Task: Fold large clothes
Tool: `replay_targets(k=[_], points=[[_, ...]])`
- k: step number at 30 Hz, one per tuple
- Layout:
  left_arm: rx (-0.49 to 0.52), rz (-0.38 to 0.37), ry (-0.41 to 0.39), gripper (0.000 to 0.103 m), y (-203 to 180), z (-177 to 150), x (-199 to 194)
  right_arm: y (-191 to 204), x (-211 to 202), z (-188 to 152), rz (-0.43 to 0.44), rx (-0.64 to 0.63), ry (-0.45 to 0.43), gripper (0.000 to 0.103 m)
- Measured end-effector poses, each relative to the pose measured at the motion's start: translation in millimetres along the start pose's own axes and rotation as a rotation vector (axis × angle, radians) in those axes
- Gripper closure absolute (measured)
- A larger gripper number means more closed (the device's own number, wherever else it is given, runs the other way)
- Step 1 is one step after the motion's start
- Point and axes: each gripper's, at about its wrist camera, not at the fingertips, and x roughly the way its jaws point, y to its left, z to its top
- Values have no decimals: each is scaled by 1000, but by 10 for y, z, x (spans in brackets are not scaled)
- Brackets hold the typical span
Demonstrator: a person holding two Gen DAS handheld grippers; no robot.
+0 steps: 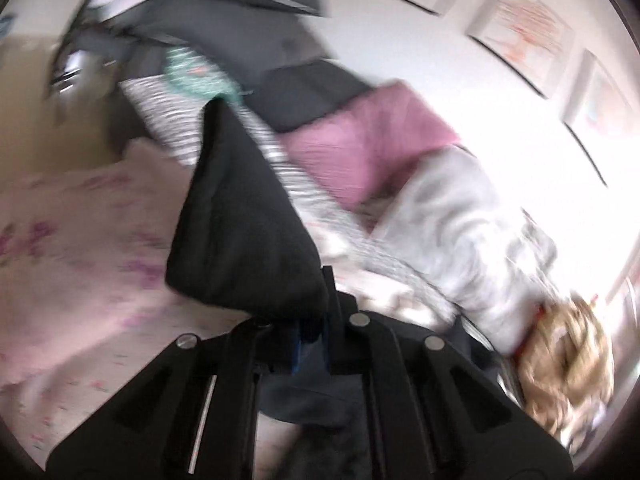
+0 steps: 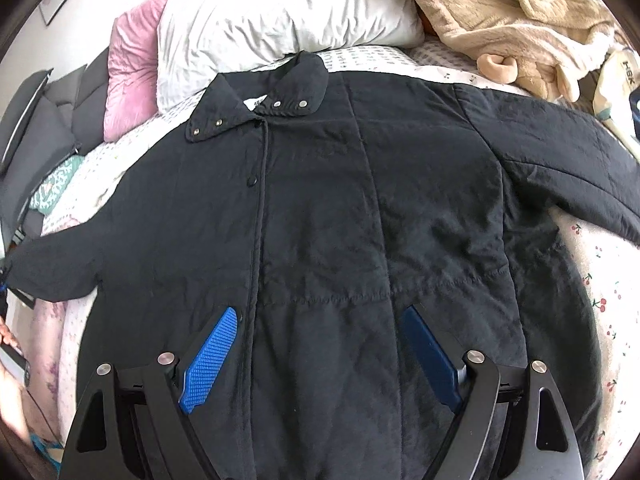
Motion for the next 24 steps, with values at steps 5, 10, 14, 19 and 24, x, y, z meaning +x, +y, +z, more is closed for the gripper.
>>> replay_targets(k=[5,10,14,19,24], points=[[145,-150,80,94,-781,-352,116,-26,40,35,20,35,10,16],[253,-252,230,94,-1388,-942,349,-48,99,59,52,70,28,16],[318,-340,362,92,-1686,-1343,481,-94,145,102,100,122,20,16],[435,-399,483,25,-1863,-1522,489,-145,231,159,180,201,-7,16],[391,-291,430,21,-1507,-1253,486,-45,391,209,340,287,3,16]])
